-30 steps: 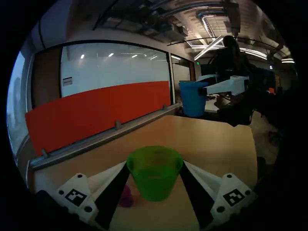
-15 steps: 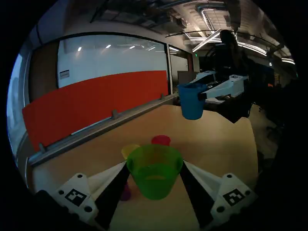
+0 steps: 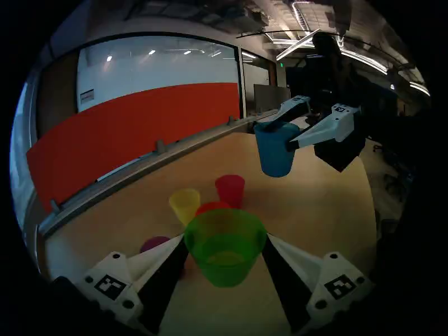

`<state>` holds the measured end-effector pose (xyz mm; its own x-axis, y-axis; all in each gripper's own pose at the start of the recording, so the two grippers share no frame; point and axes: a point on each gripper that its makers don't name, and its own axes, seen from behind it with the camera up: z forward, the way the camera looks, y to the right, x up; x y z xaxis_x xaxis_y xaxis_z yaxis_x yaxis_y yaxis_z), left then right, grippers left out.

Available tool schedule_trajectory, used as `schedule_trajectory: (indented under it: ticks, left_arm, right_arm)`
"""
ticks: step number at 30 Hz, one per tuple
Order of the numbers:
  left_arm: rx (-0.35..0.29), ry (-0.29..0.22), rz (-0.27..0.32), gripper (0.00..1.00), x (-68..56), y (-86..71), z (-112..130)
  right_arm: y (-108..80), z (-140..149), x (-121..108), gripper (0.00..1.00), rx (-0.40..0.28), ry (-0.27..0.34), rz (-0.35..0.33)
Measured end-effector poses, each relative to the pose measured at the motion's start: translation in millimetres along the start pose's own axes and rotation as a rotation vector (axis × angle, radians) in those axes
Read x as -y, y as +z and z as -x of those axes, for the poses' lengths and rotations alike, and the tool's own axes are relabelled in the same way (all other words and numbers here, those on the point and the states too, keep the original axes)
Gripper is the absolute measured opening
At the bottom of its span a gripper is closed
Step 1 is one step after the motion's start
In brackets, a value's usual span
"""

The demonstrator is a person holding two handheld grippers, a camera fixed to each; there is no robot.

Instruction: Pour water

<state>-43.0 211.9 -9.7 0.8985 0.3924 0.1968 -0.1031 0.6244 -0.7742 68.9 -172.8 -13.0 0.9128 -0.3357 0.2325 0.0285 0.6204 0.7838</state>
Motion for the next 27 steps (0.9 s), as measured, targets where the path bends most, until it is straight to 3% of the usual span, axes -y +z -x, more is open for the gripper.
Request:
schedule_trajectory:
  ticks: [12,27]
  left_arm:
    - [0.1,0.032,0.032,0.87,-5.3,13.1,31.5]
    - [0.169,0.02,0.067,0.87,-10.4,23.8,59.6]
  right_arm:
    - [16.6,44.6,0.0,0.93,0.094,0.0,-0.003]
    - [27.9,82.7,9.9,0.93,0.179,0.0,-0.026]
